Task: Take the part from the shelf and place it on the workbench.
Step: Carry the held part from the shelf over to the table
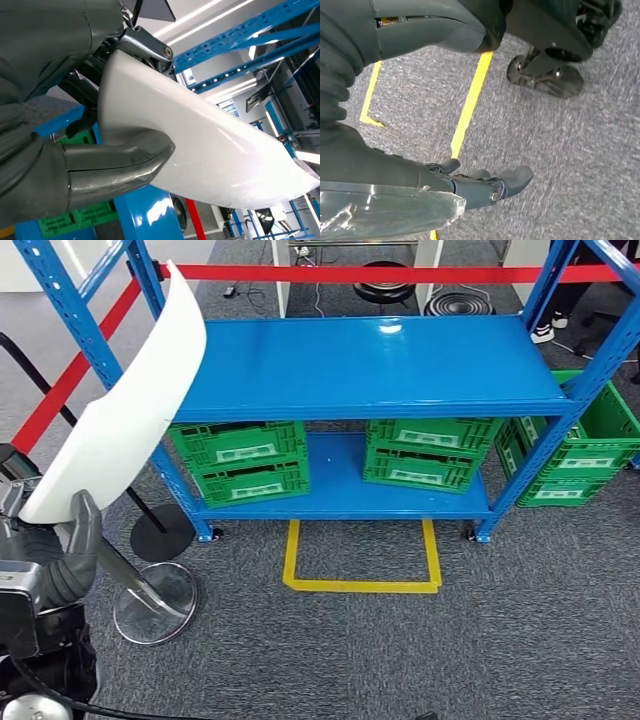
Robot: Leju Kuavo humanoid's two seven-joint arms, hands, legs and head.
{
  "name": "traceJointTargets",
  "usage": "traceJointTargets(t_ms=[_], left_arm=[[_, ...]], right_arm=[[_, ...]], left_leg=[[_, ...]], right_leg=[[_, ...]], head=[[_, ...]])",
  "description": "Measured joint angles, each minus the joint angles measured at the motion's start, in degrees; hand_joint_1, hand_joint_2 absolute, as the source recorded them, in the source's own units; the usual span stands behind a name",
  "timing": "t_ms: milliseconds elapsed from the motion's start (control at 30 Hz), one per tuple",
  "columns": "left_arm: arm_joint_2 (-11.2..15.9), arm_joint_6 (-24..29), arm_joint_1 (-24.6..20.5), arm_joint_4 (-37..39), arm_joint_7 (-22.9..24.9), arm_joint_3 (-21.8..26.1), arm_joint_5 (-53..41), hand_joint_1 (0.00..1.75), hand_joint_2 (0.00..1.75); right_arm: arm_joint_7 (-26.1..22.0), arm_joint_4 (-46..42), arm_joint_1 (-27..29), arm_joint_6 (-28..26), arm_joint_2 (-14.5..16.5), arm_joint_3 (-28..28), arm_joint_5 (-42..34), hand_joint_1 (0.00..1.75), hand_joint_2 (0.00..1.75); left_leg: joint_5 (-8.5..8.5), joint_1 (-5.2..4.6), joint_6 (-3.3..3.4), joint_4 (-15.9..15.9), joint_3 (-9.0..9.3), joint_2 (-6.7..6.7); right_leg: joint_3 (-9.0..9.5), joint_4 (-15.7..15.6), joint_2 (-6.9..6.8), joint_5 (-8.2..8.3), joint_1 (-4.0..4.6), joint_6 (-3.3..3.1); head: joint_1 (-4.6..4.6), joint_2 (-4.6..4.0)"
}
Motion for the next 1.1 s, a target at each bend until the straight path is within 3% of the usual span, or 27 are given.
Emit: traceJointTargets(t_ms=[67, 167, 200, 233, 267, 333, 400, 433, 500, 533, 600, 667, 700, 733, 767, 833, 900, 933, 1033, 1100], left_arm=[[-0.01, 0.13, 0.08, -0.07, 0.0, 0.02, 0.0, 1.68, 1.75], [-0.03, 0.27, 0.3, -0.17, -0.01, 0.04, 0.0, 1.68, 1.75], [-0.03, 0.3, 0.42, -0.17, -0.01, 0.04, 0.0, 1.68, 1.75], [-0.03, 0.32, 0.54, -0.17, -0.01, 0.04, 0.0, 1.68, 1.75], [-0.03, 0.33, 0.66, -0.17, 0.0, 0.04, 0.0, 1.68, 1.75], [-0.03, 0.36, 0.85, -0.2, -0.01, 0.07, 0.0, 1.68, 1.75], [-0.02, 0.43, 0.97, -0.35, -0.02, 0.16, 0.01, 1.68, 1.75], [-0.01, 0.46, 1.02, -0.42, -0.05, 0.21, 0.02, 1.68, 1.75], [-0.01, 0.56, 1.22, -0.48, -0.13, 0.27, 0.1, 1.68, 1.75], [0.01, 0.62, 1.37, -0.49, -0.18, 0.29, 0.16, 1.68, 1.75], [0.03, 0.75, 1.63, -0.54, -0.27, 0.32, 0.32, 1.68, 1.75], [0.04, 0.85, 1.79, -0.59, -0.37, 0.36, 0.5, 1.68, 1.75], [0.04, 0.89, 1.89, -0.61, -0.41, 0.39, 0.64, 1.68, 1.75], [0.05, 0.92, 2.0, -0.62, -0.43, 0.44, 0.91, 1.68, 1.75], [0.05, 0.96, 2.1, -0.64, -0.45, 0.5, 1.21, 1.68, 1.75], [0.05, 1.04, 2.19, -0.79, -0.46, 0.65, 1.66, 1.68, 1.75], [0.05, 1.08, 2.2, -1.08, -0.46, 0.75, 1.78, 1.68, 1.75], [0.05, 1.1, 2.21, -1.2, -0.46, 0.78, 1.81, 1.68, 1.75], [0.05, 1.18, 2.28, -1.37, -0.46, 0.81, 1.94, 1.68, 1.75], [-0.04, 1.2, 2.33, -1.43, -0.46, 0.83, 1.99, 1.68, 1.75]], right_arm=[[0.0, 0.0, 0.05, 0.05, -0.01, -0.01, 0.01, 0.0, 1.75], [0.0, 0.0, 0.05, 0.11, -0.04, -0.02, 0.02, 0.0, 1.75], [0.0, 0.0, 0.05, 0.14, -0.07, -0.02, 0.02, 0.0, 1.75], [0.0, -0.01, 0.04, 0.16, -0.11, -0.02, 0.02, 0.0, 1.75], [0.0, -0.01, 0.04, 0.19, -0.15, -0.02, 0.02, 0.0, 1.75], [0.0, -0.02, -0.07, 0.23, -0.2, -0.02, 0.02, 0.0, 1.75], [-0.03, -0.02, -0.21, 0.26, -0.21, -0.02, 0.02, 0.0, 1.75], [-0.05, -0.02, -0.23, 0.28, -0.21, -0.02, 0.02, 0.0, 1.75], [-0.06, -0.02, -0.09, 0.36, -0.22, -0.03, 0.02, 0.0, 1.75], [-0.06, -0.01, -0.05, 0.45, -0.22, -0.04, 0.02, 0.0, 1.75], [-0.08, 0.0, -0.05, 0.81, -0.24, -0.06, 0.02, 0.0, 1.75], [-0.1, 0.0, -0.08, 1.08, -0.27, -0.07, 0.03, 0.0, 1.75], [-0.11, 0.0, -0.05, 1.14, -0.29, -0.08, 0.03, 0.0, 1.75], [-0.16, 0.0, -0.01, 1.17, -0.33, -0.09, 0.04, 0.0, 1.75], [-0.21, 0.0, 0.02, 1.2, -0.37, -0.1, 0.04, 0.0, 1.75], [-0.32, 0.0, 0.01, 1.25, -0.4, -0.11, 0.03, 0.0, 1.75], [-0.38, 0.0, -0.01, 1.26, -0.41, -0.12, 0.03, 0.0, 1.75], [-0.39, 0.0, -0.02, 1.26, -0.41, -0.13, 0.04, 0.0, 1.75], [-0.42, 0.0, 0.03, 1.27, -0.41, -0.13, 0.03, 0.0, 1.75], [-0.42, 0.0, 0.06, 1.28, -0.41, -0.13, 0.03, 0.0, 1.75]], left_leg=[[0.85, 0.34, 0.36, -0.43, -0.57, 0.16], [2.09, 0.49, 0.65, -0.44, -2.12, 0.24], [2.55, 0.5, 0.6, -0.37, -2.74, 0.24], [3.01, 0.52, 0.52, -0.25, -3.39, 0.24], [3.43, 0.57, 0.38, -0.1, -4.05, 0.23], [4.19, 0.66, -0.14, 0.36, -5.25, 0.18], [5.0, 0.51, -0.73, 0.88, -6.08, 0.11], [5.46, 0.4, -0.93, 1.0, -6.31, 0.08], [6.13, 0.43, -1.25, 1.03, -6.57, 0.06], [5.5, 0.51, -1.53, 1.37, -6.83, 0.05], [1.3, 0.68, -2.19, 4.86, -8.12, 0.04], [-4.31, 0.8, -2.64, 12.29, -10.09, 0.03], [-5.72, 0.84, -2.71, 15.72, -10.71, 0.03], [-5.77, 0.85, -2.68, 17.66, -10.63, 0.03], [-4.71, 0.84, -2.55, 17.57, -9.6, 0.03], [-1.86, 0.8, -2.05, 11.23, -4.58, 0.03], [-1.38, 0.62, -1.52, 3.03, 0.81, 0.03], [-1.71, 0.5, -1.36, 0.68, 2.12, 0.02], [-1.43, 0.43, -0.72, -0.64, 2.01, 0.05], [-0.67, 0.62, -0.03, -0.88, 1.59, 0.12]], right_leg=[[-1.1, 2.14, 0.02, -2.31, 0.03, 0.61], [-4.39, 12.28, 0.0, -9.26, -0.21, 1.37], [-4.94, 15.1, -0.01, -10.27, -0.29, 1.55], [-4.63, 16.08, -0.01, -10.01, -0.34, 1.7], [-3.24, 14.79, -0.02, -8.58, -0.41, 1.8], [1.72, 7.45, -0.01, -5.56, -0.59, 2.09], [5.54, 0.99, 0.22, -5.0, -0.62, 1.82], [6.04, -0.27, 0.33, -5.34, -0.54, 1.53], [5.34, -0.34, 0.3, -4.9, -0.48, 0.62], [4.93, -0.23, 0.23, -4.51, -0.5, 0.03], [3.87, -0.25, 0.05, -3.42, -0.65, -1.1], [2.54, -0.2, -0.01, -2.2, -0.64, -1.54], [1.8, -0.17, -0.04, -1.6, -0.63, -1.58], [1.0, -0.14, -0.08, -1.04, -0.62, -1.56], [0.27, -0.13, -0.1, -0.51, -0.61, -1.5], [-0.77, -0.13, -0.1, 0.4, -0.59, -1.24], [-1.4, -0.06, -0.05, 1.16, -0.49, -0.72], [-1.6, -0.07, -0.06, 1.53, -0.48, -0.37], [-2.16, -0.04, -0.12, 2.08, -0.6, 0.73], [-3.72, 3.31, -0.1, -0.44, -0.64, 1.31]], head=[[0.16, 0.0], [0.41, 0.0], [0.4, 0.0], [0.4, 0.0], [0.41, 0.0], [0.4, 0.0], [0.33, 0.0], [0.27, 0.0], [0.2, 0.0], [0.19, 0.0], [0.07, 0.0], [-0.03, 0.0], [-0.04, 0.0], [-0.04, 0.0], [-0.05, 0.0], [-0.04, 0.0], [-0.04, 0.0], [-0.05, 0.0], [-0.02, 0.0], [0.2, 0.0]])
